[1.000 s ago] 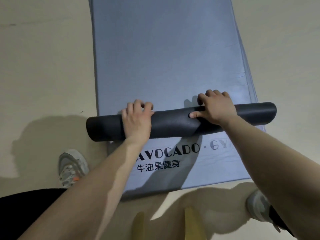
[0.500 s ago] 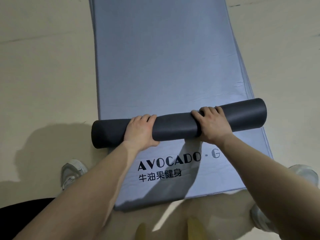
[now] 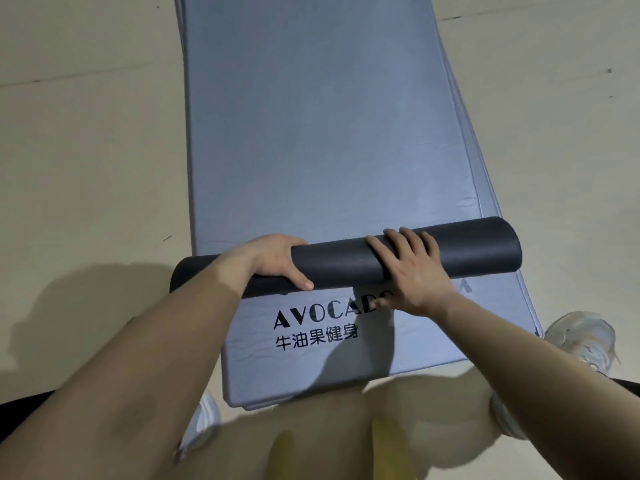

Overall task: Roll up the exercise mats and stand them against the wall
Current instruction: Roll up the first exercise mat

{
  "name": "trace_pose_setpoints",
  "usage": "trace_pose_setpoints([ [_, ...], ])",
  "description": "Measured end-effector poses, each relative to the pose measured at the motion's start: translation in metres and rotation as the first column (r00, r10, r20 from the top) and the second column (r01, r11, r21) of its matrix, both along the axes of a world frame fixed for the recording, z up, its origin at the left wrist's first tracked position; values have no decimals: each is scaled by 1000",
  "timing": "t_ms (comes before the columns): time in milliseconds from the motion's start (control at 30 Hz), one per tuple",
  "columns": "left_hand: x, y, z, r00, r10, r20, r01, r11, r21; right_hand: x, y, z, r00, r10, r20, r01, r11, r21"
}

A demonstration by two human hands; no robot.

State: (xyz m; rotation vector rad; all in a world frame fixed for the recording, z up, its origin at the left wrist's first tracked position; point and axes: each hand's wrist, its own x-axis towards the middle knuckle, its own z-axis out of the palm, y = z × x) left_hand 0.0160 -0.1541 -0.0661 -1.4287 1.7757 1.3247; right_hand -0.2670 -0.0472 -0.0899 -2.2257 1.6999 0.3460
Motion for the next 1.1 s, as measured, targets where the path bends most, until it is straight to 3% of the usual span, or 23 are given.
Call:
trace_pose_setpoints([
  [33,3,5,2,999,42,10,-41,996,-73,0,-7,-1,1000,2,-1,-2,1000,27],
  [100,5,27,8,988,136,69,-99,917,-387,-1,-29,4,1000,2,20,-3,998,66],
  [167,-5,54,8,981,185,49,-97,701,-707,-3,-55,12,999,11,33,-14,995,98],
  [233,-18,62,-1,971,227,-81,-194,538,-820,0,-71,23,999,17,30,-19,996,84],
  [267,-20,54,-7,955,254,-154,-268,513,-815,2,-72,24,999,18,35,-17,1000,-9],
  [333,-17,23,-15,923,303,-239,-374,547,-749,10,-61,20,997,42,62,-23,961,-275],
  [367,-15,5,-15,921,319,-225,-377,580,-722,15,-54,16,997,47,58,-25,944,-330],
  [433,-15,-25,-14,936,346,-56,-275,626,-730,22,-52,5,998,18,-56,-28,982,-187],
  [500,-25,-38,-9,931,348,108,-131,598,-791,23,-74,-5,990,10,-139,-21,997,-80],
  [567,-31,-38,-10,940,335,66,-148,573,-806,21,-107,-12,992,-6,-124,-3,997,-78],
  [633,-22,-23,-21,979,187,81,-53,616,-786,19,-133,-13,993,18,-119,-31,994,-106],
  [733,-3,-23,-44,964,-36,264,226,635,-739,14,-153,-18,996,40,-74,-46,996,-78],
  [833,-2,-43,-41,975,-50,214,201,600,-774,13,-165,-8,998,39,-43,-40,999,-25],
  [1100,2,6,-2,962,-185,201,261,841,-474,20,-94,24,1000,6,-13,-2,967,255],
])
